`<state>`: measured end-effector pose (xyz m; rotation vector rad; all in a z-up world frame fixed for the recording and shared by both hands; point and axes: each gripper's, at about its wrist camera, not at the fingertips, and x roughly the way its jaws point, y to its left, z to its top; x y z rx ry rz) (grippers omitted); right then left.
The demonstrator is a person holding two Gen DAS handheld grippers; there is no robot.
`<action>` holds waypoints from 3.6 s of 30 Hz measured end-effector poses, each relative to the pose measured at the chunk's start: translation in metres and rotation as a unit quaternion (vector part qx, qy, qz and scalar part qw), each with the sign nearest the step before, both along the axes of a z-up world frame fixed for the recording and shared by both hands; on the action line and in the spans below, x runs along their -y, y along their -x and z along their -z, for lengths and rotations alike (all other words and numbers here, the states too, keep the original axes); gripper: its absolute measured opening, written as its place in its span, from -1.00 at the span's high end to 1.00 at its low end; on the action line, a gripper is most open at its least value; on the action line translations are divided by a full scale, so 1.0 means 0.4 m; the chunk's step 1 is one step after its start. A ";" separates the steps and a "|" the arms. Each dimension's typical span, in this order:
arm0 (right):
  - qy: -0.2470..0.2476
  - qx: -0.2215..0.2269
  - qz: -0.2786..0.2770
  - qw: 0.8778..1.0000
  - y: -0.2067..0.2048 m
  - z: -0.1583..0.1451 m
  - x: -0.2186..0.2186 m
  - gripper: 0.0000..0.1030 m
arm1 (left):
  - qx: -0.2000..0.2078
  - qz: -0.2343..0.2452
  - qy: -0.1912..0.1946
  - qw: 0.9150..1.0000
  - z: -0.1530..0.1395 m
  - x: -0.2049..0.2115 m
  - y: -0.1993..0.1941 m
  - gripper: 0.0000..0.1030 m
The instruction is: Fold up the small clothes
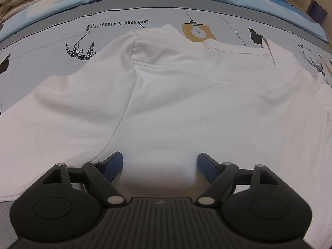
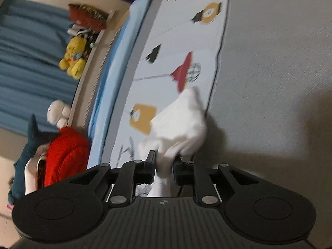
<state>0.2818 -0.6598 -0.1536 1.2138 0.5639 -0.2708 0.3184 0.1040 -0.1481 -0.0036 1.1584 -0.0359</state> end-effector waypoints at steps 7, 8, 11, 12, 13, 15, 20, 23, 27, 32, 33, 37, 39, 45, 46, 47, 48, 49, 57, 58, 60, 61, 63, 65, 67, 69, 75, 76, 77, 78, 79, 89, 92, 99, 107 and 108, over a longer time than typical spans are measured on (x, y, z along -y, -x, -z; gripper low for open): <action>0.015 -0.041 0.007 0.999 -0.046 0.043 0.031 0.57 | -0.001 0.001 -0.006 1.000 0.001 0.006 -0.009 -0.69; 0.009 -0.039 0.008 0.999 -0.044 0.048 0.035 0.57 | -0.001 0.000 -0.007 1.000 0.001 0.007 -0.008 -0.69; 0.018 -0.041 -0.008 0.999 -0.070 0.060 0.041 0.58 | -0.001 0.001 -0.009 1.000 0.001 0.009 -0.008 -0.70; 0.022 -0.039 -0.013 0.999 -0.082 0.062 0.045 0.59 | 0.000 0.001 -0.010 1.000 0.001 0.009 -0.008 -0.70; 0.022 -0.037 -0.014 0.999 -0.084 0.064 0.051 0.59 | -0.001 0.001 -0.010 1.000 0.001 0.009 -0.009 -0.70; 0.026 -0.031 -0.008 0.999 -0.101 0.064 0.063 0.59 | 0.000 0.001 -0.011 1.000 0.001 0.010 -0.009 -0.70; 0.046 -0.028 -0.003 0.999 -0.137 0.069 0.077 0.59 | 0.001 0.002 -0.013 1.000 0.002 0.011 -0.008 -0.71; 0.105 -0.046 -0.046 0.992 -0.175 0.046 0.051 0.59 | 0.000 0.002 -0.014 1.000 0.003 0.012 -0.010 -0.71; 0.181 -0.057 -0.066 0.980 -0.186 -0.004 0.017 0.92 | -0.001 0.002 -0.014 1.000 0.003 0.014 -0.013 -0.72; 0.233 -0.021 0.167 0.958 -0.025 -0.067 0.017 0.93 | 0.000 0.003 -0.014 1.000 0.004 0.012 -0.011 -0.72; 0.214 -0.055 0.180 0.958 -0.014 -0.041 0.023 0.93 | 0.000 0.002 -0.014 1.000 0.003 0.012 -0.012 -0.72; 0.175 -0.104 0.144 0.968 -0.018 0.017 0.044 0.84 | 0.000 0.001 -0.013 1.000 0.002 0.011 -0.012 -0.72; 0.189 -0.103 0.142 0.966 -0.020 0.008 0.050 0.85 | 0.002 0.001 -0.014 1.000 0.002 0.011 -0.011 -0.72; 0.184 -0.130 0.168 0.960 -0.009 0.010 0.090 0.92 | 0.014 0.001 -0.008 1.000 -0.004 0.007 -0.005 -0.72; 0.184 -0.143 0.171 0.957 -0.012 0.000 0.094 0.85 | 0.020 -0.003 -0.004 1.000 -0.011 0.003 -0.002 -0.70; 0.190 -0.150 0.177 0.954 -0.012 -0.016 0.093 0.80 | 0.028 -0.009 -0.001 1.000 -0.021 0.000 0.001 -0.67; 0.207 -0.159 0.184 0.948 -0.011 -0.037 0.083 0.79 | 0.036 -0.012 0.002 0.999 -0.032 -0.001 0.004 -0.66; 0.228 -0.166 0.185 0.941 -0.009 -0.060 0.068 0.79 | 0.047 -0.014 0.004 0.999 -0.047 -0.002 0.010 -0.66; 0.314 -0.031 0.065 0.947 0.072 -0.325 -0.186 0.78 | 0.187 -0.023 0.029 0.982 -0.238 -0.004 0.116 -0.34; 0.316 -0.011 0.033 0.948 0.098 -0.356 -0.232 0.78 | 0.200 -0.021 0.032 0.979 -0.259 -0.002 0.137 -0.26; 0.319 0.021 -0.031 0.947 0.157 -0.403 -0.315 0.78 | 0.222 -0.024 0.040 0.974 -0.303 0.000 0.193 -0.18; 0.318 0.039 -0.065 0.945 0.191 -0.425 -0.357 0.78 | 0.226 -0.026 0.042 0.973 -0.321 0.004 0.220 -0.10; 0.316 0.060 -0.115 0.940 0.265 -0.451 -0.430 0.78 | 0.227 -0.031 0.044 0.972 -0.349 0.003 0.283 0.03; 0.316 0.060 -0.174 0.931 0.343 -0.459 -0.506 0.78 | 0.228 -0.034 0.049 0.972 -0.368 -0.003 0.353 0.15; 0.315 0.042 -0.221 0.922 0.417 -0.443 -0.572 0.78 | 0.227 -0.038 0.048 0.972 -0.375 -0.013 0.439 0.16; 0.310 0.022 -0.267 0.912 0.485 -0.406 -0.625 0.78 | 0.220 -0.052 0.046 0.973 -0.365 -0.030 0.528 0.19; 0.312 -0.070 -0.319 0.892 0.599 -0.263 -0.714 0.77 | 0.113 -0.142 0.083 0.980 -0.242 -0.089 0.709 0.21; 0.313 -0.088 -0.329 0.887 0.604 -0.231 -0.721 0.77 | 0.093 -0.150 0.090 0.980 -0.218 -0.094 0.724 0.21; 0.312 -0.110 -0.339 0.881 0.601 -0.201 -0.722 0.77 | 0.069 -0.161 0.096 0.980 -0.189 -0.098 0.740 0.21; 0.314 -0.135 -0.341 0.876 0.597 -0.174 -0.730 0.77 | 0.051 -0.167 0.102 0.979 -0.168 -0.102 0.751 0.21; 0.314 -0.157 -0.335 0.874 0.593 -0.152 -0.731 0.77 | 0.035 -0.168 0.109 0.979 -0.151 -0.108 0.760 0.20; 0.310 -0.210 -0.366 0.852 0.591 -0.068 -0.755 0.77 | -0.031 -0.172 0.089 0.981 -0.067 -0.131 0.772 0.17; 0.313 -0.208 -0.366 0.851 0.591 -0.071 -0.765 0.77 | -0.029 -0.165 0.083 0.982 -0.061 -0.125 0.770 0.17; 0.321 -0.212 -0.360 0.850 0.601 -0.069 -0.742 0.77 | -0.029 -0.161 0.073 0.984 -0.054 -0.106 0.751 0.21; 0.313 -0.190 -0.386 0.847 0.597 -0.074 -0.756 1.00 | -0.008 -0.148 0.094 0.984 -0.075 -0.096 0.741 0.92; 0.306 -0.183 -0.380 0.854 0.600 -0.086 -0.746 1.00 | 0.000 -0.148 0.101 0.984 -0.085 -0.095 0.744 0.92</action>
